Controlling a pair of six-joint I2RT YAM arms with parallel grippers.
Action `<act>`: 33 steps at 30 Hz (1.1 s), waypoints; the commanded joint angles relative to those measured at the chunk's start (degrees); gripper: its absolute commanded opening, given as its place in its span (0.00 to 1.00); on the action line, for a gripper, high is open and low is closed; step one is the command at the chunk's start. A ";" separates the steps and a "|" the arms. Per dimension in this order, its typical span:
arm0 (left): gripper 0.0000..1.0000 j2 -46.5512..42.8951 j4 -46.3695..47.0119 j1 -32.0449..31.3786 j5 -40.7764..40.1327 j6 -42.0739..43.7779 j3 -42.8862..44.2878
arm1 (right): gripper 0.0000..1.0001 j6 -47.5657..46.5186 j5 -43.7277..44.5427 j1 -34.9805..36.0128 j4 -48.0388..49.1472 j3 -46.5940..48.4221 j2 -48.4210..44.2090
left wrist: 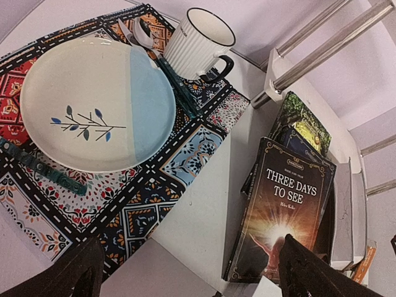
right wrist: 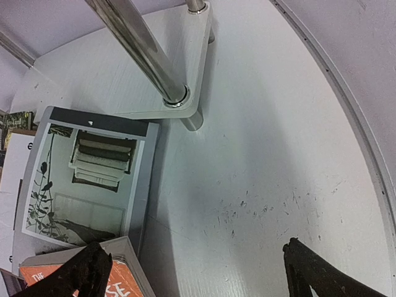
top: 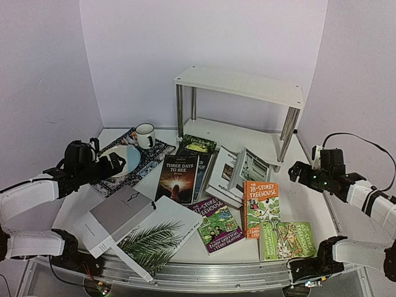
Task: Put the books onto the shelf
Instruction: Pick up the book from the book pile.
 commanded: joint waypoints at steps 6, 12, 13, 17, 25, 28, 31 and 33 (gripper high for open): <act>1.00 0.86 -0.06 0.10 1.92 1.21 3.34 | 0.98 0.58 1.64 0.20 -0.69 -0.56 0.54; 1.00 -0.14 -0.19 0.11 2.77 2.32 2.87 | 0.98 1.37 1.44 0.15 -0.94 -0.19 0.72; 1.00 -0.29 -0.33 0.11 3.05 2.65 2.91 | 0.98 1.40 1.28 0.20 -1.10 0.10 0.87; 1.00 -0.42 -1.43 0.09 3.75 3.90 3.72 | 0.98 1.24 -0.33 0.14 -2.88 2.10 2.40; 1.00 5.02 -0.15 -0.05 13.68 5.32 6.13 | 0.98 -0.89 -12.57 2.16 -5.46 7.68 6.47; 1.00 9.24 -0.06 -1.34 16.51 5.26 8.45 | 0.98 -2.21 -10.20 7.41 -7.99 10.30 7.93; 1.00 10.27 0.16 -3.23 15.39 5.32 9.52 | 0.98 -2.89 -6.50 12.16 -9.60 12.20 8.42; 1.00 10.12 0.29 -3.93 15.28 5.48 9.75 | 0.98 -2.93 -3.91 15.13 -10.85 13.23 8.71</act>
